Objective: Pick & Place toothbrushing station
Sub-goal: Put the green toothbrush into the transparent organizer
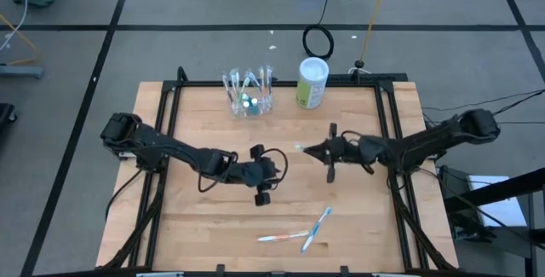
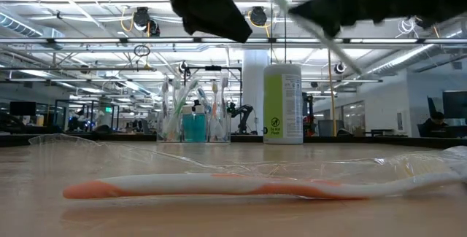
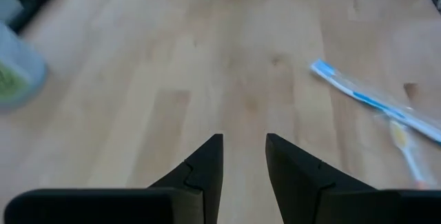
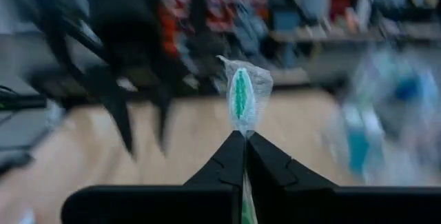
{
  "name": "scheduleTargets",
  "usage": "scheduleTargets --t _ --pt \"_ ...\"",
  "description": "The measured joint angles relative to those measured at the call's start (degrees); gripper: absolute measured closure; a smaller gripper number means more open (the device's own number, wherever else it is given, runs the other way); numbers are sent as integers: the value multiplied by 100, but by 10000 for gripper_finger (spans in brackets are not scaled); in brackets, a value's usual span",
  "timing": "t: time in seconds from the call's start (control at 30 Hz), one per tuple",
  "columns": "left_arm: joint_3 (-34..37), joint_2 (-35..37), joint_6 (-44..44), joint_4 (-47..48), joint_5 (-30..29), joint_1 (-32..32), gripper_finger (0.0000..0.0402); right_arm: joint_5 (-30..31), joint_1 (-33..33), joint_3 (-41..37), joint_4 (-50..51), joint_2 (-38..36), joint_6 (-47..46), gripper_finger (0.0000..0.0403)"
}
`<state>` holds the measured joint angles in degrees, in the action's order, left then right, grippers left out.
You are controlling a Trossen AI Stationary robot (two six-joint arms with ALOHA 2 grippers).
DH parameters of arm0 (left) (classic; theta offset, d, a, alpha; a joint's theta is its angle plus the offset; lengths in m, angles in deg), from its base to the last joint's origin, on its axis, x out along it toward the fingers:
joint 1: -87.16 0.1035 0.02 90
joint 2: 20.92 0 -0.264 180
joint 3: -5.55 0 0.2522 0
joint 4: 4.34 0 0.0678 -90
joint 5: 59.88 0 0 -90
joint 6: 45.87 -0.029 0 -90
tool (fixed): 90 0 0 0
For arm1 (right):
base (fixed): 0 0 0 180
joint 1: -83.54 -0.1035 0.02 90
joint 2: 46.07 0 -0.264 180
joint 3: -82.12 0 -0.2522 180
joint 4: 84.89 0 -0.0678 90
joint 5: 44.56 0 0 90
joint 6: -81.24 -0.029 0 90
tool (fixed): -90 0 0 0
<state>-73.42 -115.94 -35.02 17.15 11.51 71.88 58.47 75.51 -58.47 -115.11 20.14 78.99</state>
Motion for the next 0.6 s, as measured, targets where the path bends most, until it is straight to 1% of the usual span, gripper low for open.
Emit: scheduleTargets --t 0.1,0.17,0.23,0.3,0.4,0.5,0.6 --pt "0 -2 -625 -330 35 145 286 -523 97 461 2 -119 390 401" --pt "0 -2 -990 -536 42 232 286 -726 126 611 105 -123 482 402" --pt "0 -1 -1220 -786 44 331 286 -776 126 614 281 -105 495 403" --pt "0 -2 -1251 -1003 44 445 286 -784 126 614 413 -104 447 403" --pt "0 -1 -1451 -1138 44 620 286 -878 126 614 565 -112 258 403" --pt "0 -2 -1846 -1178 48 762 286 -1093 127 614 843 -111 137 403" --pt "0 -2 -2533 -1265 189 830 286 -1164 159 614 1266 -114 139 403"
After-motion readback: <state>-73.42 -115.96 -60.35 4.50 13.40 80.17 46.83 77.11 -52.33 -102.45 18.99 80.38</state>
